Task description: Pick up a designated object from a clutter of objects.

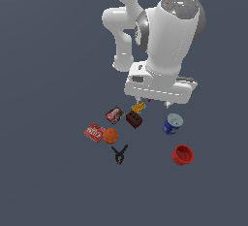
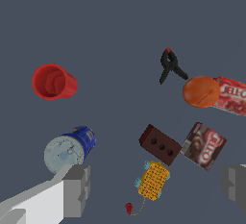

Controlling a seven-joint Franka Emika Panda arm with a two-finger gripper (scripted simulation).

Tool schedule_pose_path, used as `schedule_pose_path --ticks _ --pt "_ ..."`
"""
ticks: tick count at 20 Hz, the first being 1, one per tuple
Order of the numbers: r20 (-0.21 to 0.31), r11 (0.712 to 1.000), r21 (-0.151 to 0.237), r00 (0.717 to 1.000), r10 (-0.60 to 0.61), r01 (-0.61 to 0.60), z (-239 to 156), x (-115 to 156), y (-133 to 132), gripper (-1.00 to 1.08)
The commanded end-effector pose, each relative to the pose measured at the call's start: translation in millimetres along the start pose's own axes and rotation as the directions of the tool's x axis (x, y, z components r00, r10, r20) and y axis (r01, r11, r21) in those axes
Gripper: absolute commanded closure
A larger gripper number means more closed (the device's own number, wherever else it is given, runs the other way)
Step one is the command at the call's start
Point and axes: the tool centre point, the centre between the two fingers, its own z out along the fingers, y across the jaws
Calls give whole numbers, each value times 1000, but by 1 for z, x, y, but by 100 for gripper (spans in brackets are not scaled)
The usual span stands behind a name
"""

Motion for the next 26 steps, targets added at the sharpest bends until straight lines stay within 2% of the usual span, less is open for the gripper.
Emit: schedule_pose_path --ticks 1,15,26 --pt "0 999 -1 999 39 -39 14 -3 -15 -92" --pt "1 970 -6 970 242 -242 90 -31 -93 -92" --pt "1 945 -7 945 326 -326 123 -50 -123 -92"
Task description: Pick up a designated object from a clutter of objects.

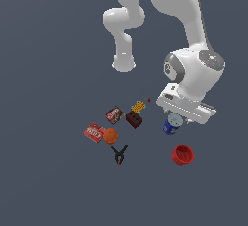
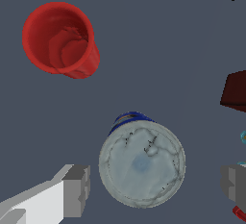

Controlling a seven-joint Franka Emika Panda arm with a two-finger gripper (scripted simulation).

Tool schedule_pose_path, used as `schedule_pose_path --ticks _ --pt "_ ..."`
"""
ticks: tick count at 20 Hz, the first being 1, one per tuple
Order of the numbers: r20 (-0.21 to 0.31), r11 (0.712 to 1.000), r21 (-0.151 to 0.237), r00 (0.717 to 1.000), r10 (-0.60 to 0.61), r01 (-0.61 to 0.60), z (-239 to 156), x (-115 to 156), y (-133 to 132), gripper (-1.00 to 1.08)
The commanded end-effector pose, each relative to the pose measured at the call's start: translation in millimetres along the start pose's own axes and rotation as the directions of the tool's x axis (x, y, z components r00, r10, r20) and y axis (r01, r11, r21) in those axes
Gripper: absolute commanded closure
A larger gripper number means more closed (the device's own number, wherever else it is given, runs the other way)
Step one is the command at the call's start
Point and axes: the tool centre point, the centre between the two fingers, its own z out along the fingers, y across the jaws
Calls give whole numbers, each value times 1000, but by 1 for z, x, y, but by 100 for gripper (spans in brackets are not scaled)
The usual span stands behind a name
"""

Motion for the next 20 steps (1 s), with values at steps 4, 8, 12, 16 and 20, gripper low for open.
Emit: schedule_pose_path --ticks 4,8,12,16,20 --pt "-1 1000 0 1000 19 -19 6 -5 -4 -92" --pt "0 1000 0 1000 16 -16 7 -5 -4 -92" --pt "0 1000 0 1000 16 -16 20 -5 -4 -92" --pt "0 1000 0 1000 18 -18 41 -6 -3 -92" --pt "0 1000 0 1000 18 -18 54 -6 -4 -92"
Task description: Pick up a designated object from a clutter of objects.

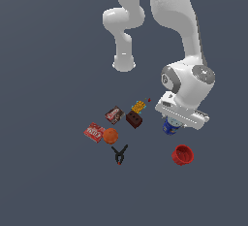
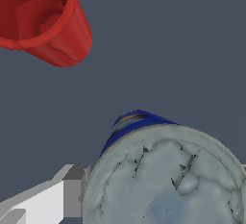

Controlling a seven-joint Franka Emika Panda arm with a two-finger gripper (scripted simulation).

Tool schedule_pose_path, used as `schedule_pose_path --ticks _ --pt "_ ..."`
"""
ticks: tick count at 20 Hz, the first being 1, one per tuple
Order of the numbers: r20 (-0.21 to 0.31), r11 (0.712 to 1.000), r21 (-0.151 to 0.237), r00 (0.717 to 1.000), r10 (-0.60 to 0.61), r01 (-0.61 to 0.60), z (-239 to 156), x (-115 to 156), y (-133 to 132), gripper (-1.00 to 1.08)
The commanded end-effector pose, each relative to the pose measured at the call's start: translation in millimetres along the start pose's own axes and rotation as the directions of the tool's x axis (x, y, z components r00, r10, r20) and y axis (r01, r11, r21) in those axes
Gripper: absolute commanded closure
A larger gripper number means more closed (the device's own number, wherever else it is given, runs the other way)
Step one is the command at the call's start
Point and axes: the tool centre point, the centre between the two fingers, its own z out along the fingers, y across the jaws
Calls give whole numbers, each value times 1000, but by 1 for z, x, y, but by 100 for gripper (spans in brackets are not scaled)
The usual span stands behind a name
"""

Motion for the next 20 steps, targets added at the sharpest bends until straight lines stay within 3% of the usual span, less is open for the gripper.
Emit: schedule_pose_path --ticks 1,3,4,20 --pt "-1 1000 1 1000 1 -1 6 1 -1 -92" --pt "-1 1000 1 1000 1 -1 7 1 -1 -92" --pt "-1 1000 1 1000 1 -1 7 1 -1 108" --pt "-1 1000 3 1000 0 0 -5 6 3 108"
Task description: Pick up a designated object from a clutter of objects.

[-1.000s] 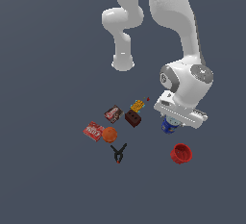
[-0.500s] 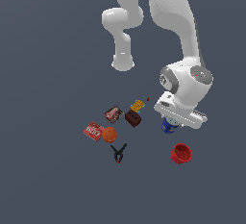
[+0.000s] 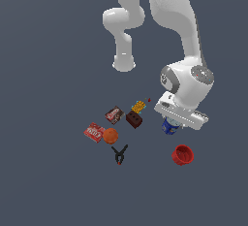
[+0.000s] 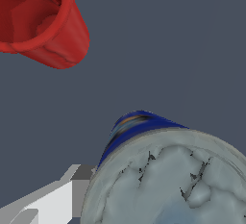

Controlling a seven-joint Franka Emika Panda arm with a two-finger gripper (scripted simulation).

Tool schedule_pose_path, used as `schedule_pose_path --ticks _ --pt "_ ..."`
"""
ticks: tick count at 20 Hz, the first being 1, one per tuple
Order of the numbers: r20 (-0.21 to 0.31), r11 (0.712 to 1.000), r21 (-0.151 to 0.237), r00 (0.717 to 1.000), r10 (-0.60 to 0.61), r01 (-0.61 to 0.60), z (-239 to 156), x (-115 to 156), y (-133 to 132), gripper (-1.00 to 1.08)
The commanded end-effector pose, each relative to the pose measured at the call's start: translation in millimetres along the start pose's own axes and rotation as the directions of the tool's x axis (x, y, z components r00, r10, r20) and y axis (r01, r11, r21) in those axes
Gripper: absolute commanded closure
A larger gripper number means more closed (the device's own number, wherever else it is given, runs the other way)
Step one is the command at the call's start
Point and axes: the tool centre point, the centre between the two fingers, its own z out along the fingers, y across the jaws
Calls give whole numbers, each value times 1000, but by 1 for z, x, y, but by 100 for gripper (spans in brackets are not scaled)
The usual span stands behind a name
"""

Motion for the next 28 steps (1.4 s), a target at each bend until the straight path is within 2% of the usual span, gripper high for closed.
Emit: schedule_pose_path --ticks 1,10,28 --pt "-3 1000 4 1000 1 -1 -10 6 3 108" --pt "-3 1000 4 1000 1 -1 -70 40 31 108" --pt "-1 1000 4 1000 1 -1 -251 147 114 108"
